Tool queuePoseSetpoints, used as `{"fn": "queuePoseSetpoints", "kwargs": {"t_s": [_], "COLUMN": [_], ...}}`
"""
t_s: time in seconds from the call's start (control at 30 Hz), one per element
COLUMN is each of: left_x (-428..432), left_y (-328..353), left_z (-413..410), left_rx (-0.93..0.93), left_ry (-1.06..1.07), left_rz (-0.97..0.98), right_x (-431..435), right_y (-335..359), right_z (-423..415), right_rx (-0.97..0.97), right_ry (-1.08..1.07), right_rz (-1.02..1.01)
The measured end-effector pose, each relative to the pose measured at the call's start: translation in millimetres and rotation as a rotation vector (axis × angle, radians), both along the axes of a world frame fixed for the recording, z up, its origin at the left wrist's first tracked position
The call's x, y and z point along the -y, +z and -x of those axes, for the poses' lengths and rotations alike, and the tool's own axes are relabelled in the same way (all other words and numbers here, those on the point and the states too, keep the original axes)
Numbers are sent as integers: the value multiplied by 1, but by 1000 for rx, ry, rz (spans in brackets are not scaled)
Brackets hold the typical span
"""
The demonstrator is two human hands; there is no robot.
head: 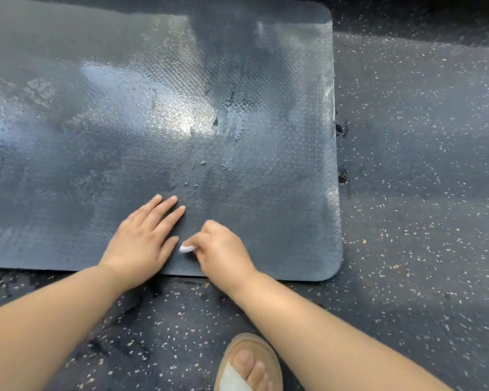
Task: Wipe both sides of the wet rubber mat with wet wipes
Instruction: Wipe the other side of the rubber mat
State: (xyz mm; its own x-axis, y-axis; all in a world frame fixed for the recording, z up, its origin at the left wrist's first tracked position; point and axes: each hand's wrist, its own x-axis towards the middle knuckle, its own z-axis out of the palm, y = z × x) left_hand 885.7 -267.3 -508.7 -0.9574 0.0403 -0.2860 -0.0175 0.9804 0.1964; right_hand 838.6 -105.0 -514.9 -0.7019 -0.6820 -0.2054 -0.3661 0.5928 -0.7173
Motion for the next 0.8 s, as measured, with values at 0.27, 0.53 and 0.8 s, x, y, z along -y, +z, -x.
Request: {"fn": "queuePoseSetpoints", "kwargs": {"t_s": [0.27, 0.53, 0.8], "left_x": [11, 12, 65], "left_y": [9, 9, 9], "left_z": [17, 36, 52], "left_rx": [145, 191, 142], "left_ry": [77, 139, 31], "left_rz": [74, 71, 70], "right_x": [-63, -1, 10], "right_y": [5, -6, 15], "right_z": [156, 76, 73], "right_rx": [-139, -90, 9], "right_ry": [-708, -537, -471], "right_rz": [-45, -8, -12]}}
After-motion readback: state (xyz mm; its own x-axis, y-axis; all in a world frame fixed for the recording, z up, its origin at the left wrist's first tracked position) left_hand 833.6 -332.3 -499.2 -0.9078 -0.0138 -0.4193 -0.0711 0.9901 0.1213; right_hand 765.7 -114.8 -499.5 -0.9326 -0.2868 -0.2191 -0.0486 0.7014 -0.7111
